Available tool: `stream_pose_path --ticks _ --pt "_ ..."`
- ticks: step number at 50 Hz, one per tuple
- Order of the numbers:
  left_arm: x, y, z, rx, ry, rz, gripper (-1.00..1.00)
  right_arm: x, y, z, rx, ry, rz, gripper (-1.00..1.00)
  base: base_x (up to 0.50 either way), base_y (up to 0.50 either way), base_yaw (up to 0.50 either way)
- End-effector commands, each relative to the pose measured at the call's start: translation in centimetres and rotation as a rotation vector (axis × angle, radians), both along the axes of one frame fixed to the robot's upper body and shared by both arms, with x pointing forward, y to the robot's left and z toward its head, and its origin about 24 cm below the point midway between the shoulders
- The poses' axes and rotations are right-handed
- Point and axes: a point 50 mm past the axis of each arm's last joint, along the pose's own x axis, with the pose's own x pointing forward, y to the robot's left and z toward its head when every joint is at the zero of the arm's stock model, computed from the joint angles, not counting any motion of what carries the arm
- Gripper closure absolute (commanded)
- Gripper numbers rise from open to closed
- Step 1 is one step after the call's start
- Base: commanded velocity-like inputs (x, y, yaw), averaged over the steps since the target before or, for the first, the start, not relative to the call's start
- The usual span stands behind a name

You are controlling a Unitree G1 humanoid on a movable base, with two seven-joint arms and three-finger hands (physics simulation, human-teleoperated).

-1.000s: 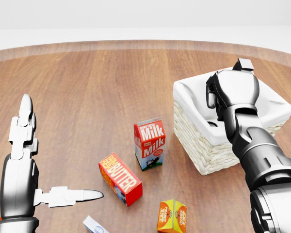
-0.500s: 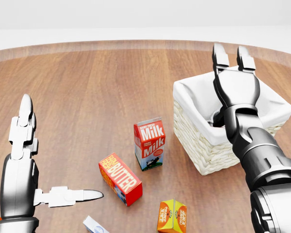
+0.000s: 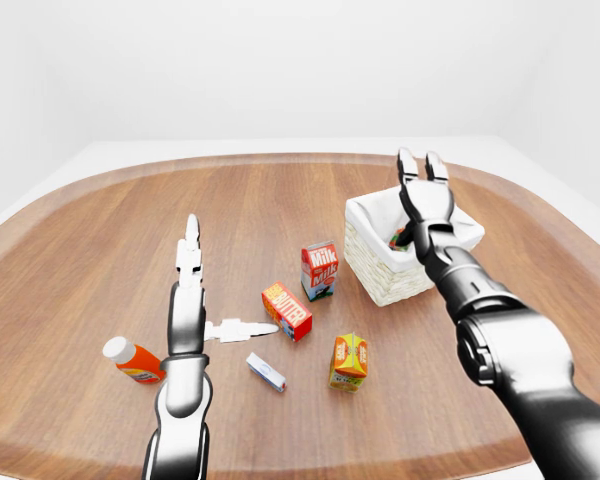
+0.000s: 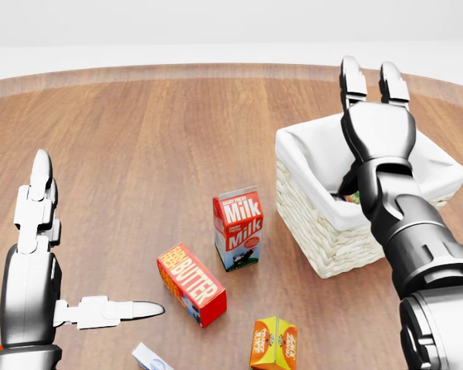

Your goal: Pick up the alphabet soup and the tomato sauce, and put them in the basket.

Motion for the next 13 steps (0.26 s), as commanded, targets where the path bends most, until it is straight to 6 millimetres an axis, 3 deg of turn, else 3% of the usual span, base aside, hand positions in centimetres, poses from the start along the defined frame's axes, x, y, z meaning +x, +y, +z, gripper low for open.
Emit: stream_pose_path --ticks 1,13 --pt "0.0 0.0 0.1 0.001 -0.003 0.0 -1.0 0.4 0.0 1.5 -0.006 -0.039 0.002 -1.0 0.0 0.0 0.0" --pt "0.0 0.0 -0.1 0.004 0.004 0.0 -1.0 0.8 -0.2 3.7 -0.009 -0.096 -0.002 -1.0 0.0 0.0 0.0"
